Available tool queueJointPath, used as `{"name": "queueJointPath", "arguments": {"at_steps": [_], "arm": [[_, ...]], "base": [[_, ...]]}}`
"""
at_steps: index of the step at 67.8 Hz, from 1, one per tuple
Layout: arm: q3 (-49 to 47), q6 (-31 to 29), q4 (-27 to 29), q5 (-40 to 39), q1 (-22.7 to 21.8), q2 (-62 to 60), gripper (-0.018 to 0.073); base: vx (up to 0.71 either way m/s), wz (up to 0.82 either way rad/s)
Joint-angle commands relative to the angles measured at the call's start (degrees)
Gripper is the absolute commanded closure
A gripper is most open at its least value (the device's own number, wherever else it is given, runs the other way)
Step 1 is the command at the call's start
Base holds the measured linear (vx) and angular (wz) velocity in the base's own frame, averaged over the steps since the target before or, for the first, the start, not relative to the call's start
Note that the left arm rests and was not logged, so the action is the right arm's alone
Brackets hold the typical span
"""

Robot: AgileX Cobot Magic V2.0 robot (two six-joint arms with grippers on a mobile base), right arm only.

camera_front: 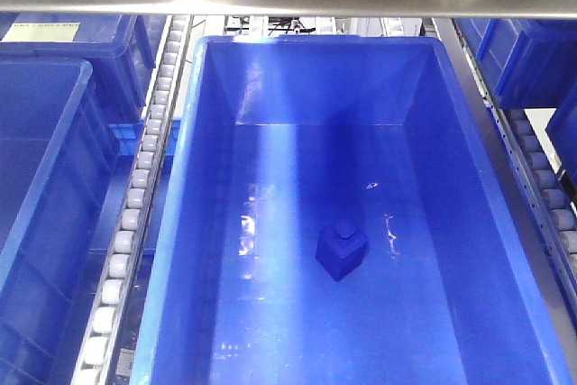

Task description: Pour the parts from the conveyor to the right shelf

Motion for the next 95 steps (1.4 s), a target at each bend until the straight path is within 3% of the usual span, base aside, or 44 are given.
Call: {"name": "queueJointPath", "arguments": {"at_steps": [1, 13, 24, 95], "arm": [[1.3, 0.1, -0.3, -5.6, -2.5, -2.4, 0.0570], [8.0, 0.1, -0.3, -9.5, -3.1, -9.1, 0.0570], [13.8, 0.1, -0.4, -19.2, -3.1, -10.4, 0.0570], [13.6, 0.1, -0.5, -17.9, -3.1, -10.4, 0.0570]], "base": [[0.00, 0.00], [0.00, 0.00], [0.00, 0.00], [0.00, 0.00]]}}
